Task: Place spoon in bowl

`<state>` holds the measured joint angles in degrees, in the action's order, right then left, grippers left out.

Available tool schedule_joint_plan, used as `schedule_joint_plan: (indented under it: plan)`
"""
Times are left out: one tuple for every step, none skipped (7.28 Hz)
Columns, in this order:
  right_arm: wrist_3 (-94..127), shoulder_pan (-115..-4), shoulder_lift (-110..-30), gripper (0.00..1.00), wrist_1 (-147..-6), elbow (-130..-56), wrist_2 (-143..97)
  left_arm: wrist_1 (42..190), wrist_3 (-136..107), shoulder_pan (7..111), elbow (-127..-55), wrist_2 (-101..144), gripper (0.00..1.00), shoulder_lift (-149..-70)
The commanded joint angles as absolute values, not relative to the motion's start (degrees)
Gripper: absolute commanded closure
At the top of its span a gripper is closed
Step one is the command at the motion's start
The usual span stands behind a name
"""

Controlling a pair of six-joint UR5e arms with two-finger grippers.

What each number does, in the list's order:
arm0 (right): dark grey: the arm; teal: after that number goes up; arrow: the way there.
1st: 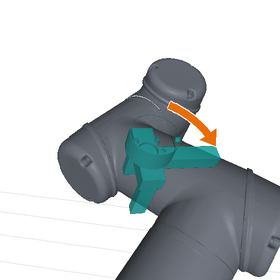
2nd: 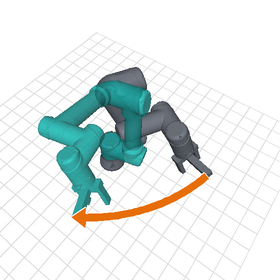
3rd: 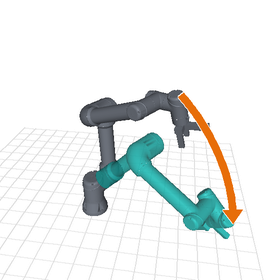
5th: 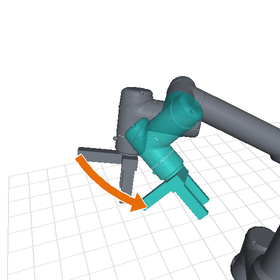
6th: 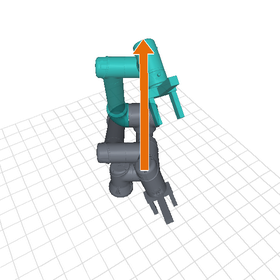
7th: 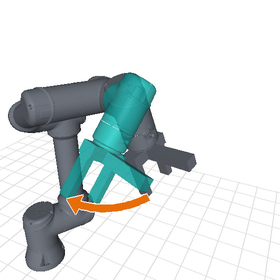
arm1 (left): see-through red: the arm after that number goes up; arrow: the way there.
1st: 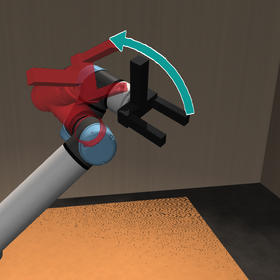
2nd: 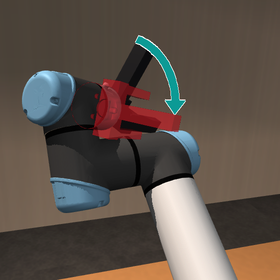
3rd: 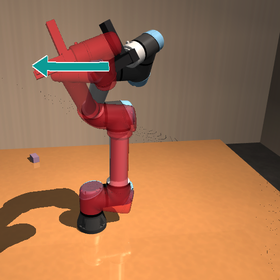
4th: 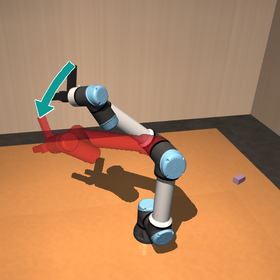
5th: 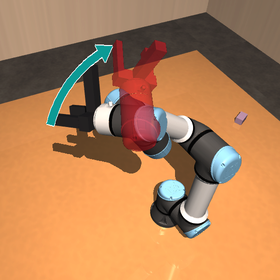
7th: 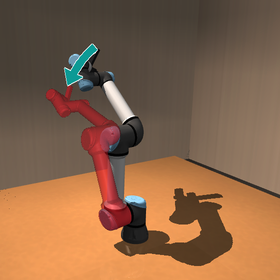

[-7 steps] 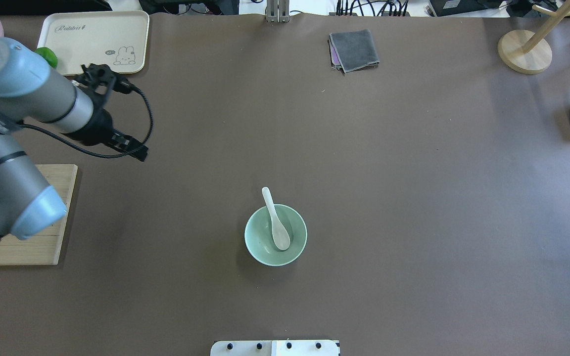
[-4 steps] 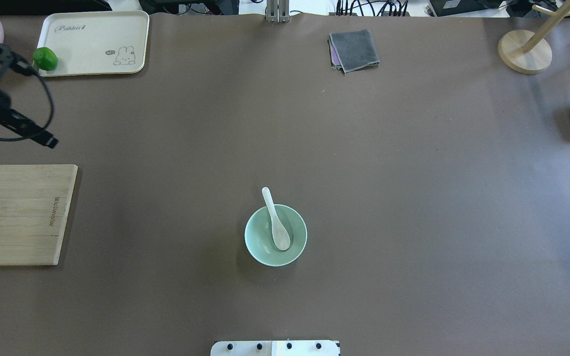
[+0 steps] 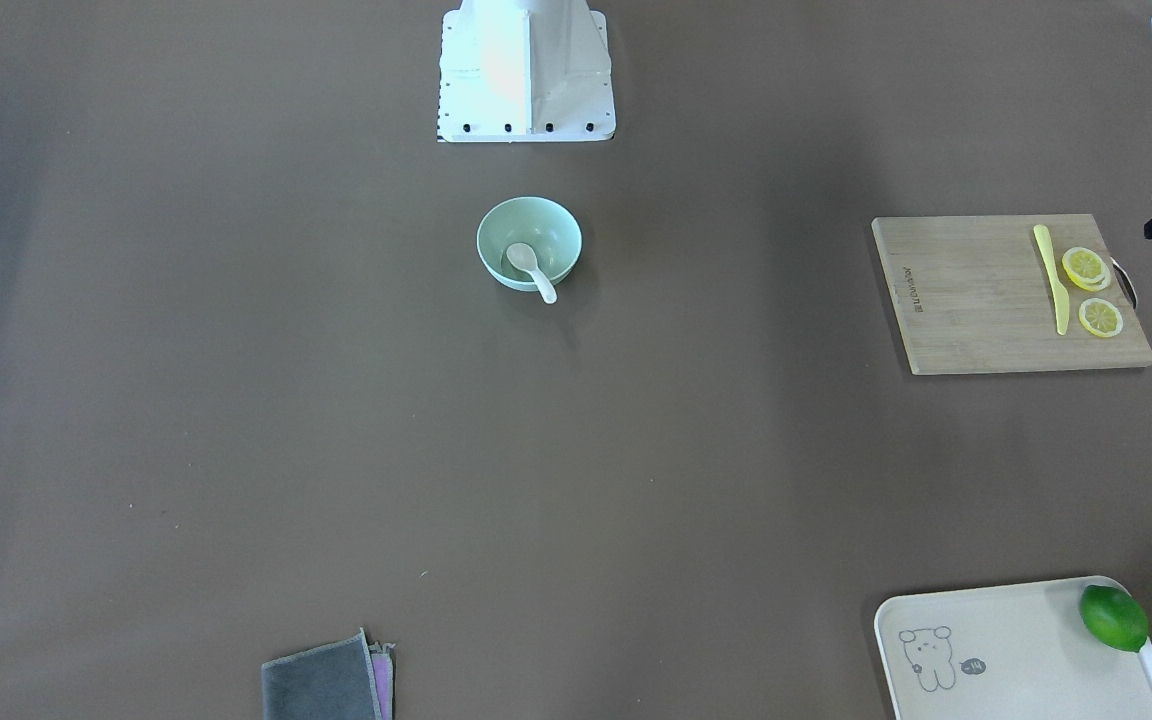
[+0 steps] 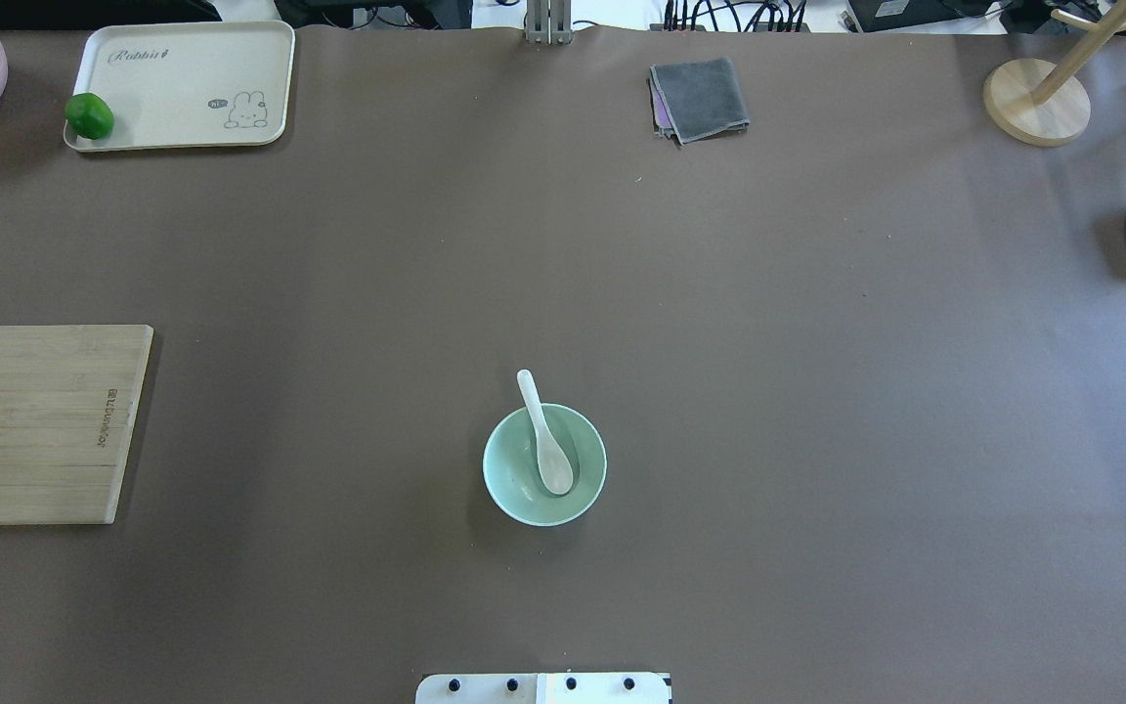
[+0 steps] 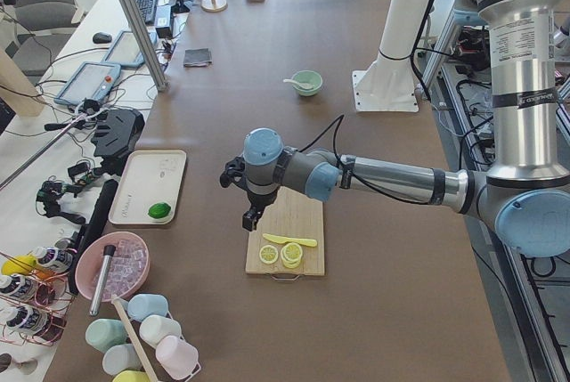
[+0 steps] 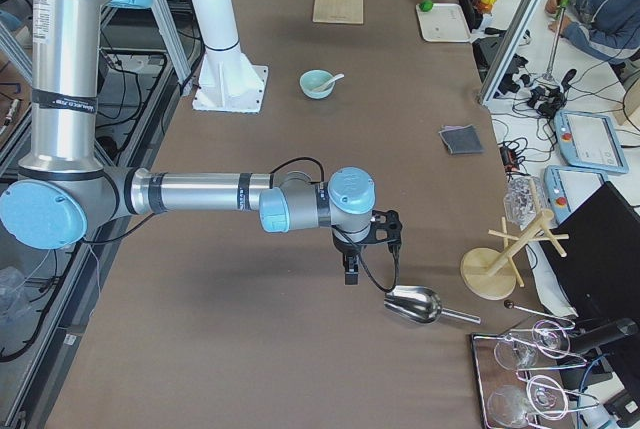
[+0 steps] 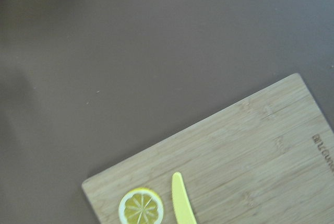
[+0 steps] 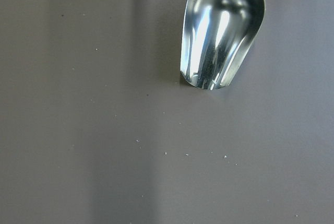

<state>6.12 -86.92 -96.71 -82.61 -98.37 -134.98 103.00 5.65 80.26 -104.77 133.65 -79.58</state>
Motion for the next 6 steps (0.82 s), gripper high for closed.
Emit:
schedule_joint_plan:
  plan:
    - [5.89, -87.54, -96.77, 0.00, -82.53, -98.44, -135.00, 103.10, 6.24, 82.26, -104.94, 133.59, 0.02, -76.65]
    - [5.98, -87.71, -96.85, 0.00, -82.53, -98.70, -135.09, 103.10, 6.24, 83.31, -104.94, 133.33, 0.02, -76.64]
    - [5.98, -87.80, -97.20, 0.00, -82.53, -98.96, -135.17, 103.01, 6.24, 83.49, -104.94, 133.50, 0.02, -76.64]
    - [5.89, -88.06, -97.21, 0.00, -82.53, -99.05, -135.26, 103.01, 6.24, 84.02, -105.03, 133.59, 0.02, -76.64]
    - [5.89, -88.15, -97.03, 0.00, -82.53, -98.97, -135.18, 103.01, 6.24, 85.24, -104.86, 133.51, 0.02, -76.64]
    - [5.89, -88.42, -97.03, 0.00, -82.53, -98.96, -135.18, 102.92, 6.33, 85.60, -104.42, 133.59, 0.02, -76.55]
